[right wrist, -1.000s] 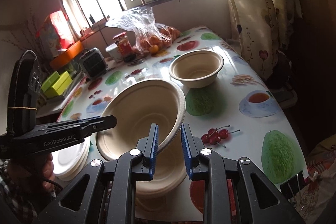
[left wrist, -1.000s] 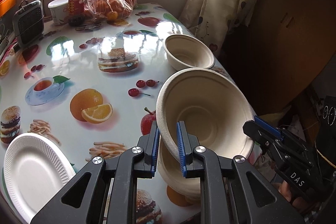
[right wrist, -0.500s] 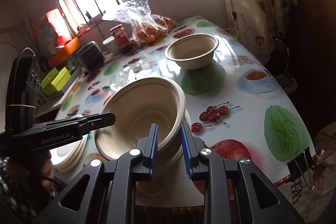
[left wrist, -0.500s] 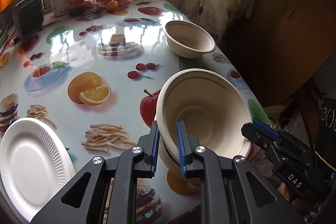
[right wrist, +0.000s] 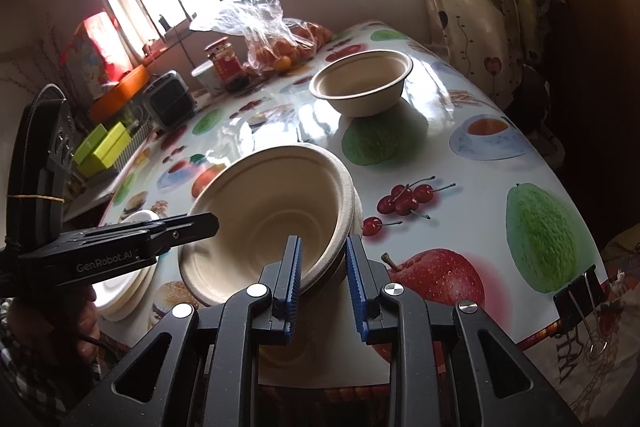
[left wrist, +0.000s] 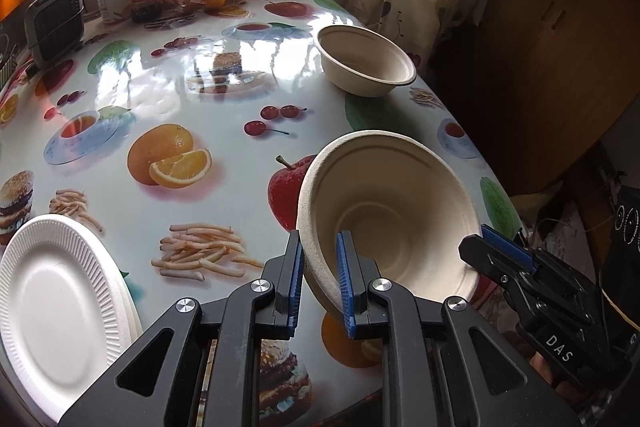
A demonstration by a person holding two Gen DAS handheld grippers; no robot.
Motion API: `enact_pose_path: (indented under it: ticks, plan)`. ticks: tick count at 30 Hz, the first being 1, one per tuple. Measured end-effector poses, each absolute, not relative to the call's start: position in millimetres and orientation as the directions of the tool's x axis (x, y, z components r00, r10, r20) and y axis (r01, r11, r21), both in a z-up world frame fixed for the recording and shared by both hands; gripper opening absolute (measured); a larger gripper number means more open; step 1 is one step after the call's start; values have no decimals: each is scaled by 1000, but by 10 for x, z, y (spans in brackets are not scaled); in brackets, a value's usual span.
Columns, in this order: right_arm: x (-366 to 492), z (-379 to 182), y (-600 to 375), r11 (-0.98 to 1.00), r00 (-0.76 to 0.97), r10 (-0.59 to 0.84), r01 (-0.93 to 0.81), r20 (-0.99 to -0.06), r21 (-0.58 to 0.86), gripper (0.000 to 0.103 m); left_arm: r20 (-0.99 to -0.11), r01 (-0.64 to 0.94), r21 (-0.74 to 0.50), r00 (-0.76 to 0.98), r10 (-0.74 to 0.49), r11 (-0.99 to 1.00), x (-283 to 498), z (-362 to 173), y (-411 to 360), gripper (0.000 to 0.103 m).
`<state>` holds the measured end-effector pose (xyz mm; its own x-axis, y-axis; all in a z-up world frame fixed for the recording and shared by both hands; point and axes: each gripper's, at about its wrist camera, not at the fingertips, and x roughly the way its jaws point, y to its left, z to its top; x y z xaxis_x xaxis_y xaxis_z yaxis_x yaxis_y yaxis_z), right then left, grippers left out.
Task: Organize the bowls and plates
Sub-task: 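Lift the beige bowl and carry it above another beige bowl, then lower the beige bowl into the other bowl and open both grippers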
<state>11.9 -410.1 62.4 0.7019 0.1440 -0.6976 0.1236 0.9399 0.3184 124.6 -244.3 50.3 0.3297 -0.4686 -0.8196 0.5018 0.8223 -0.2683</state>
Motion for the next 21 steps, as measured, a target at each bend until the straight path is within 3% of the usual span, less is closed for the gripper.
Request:
enact_pose_path:
  ticks: [21]
  plan:
    - [116, 617, -4115, 939, 701, 146, 123, -698, 321, 23, -825, 506, -243, 342, -451, 828, 1223, 509, -2462, 20]
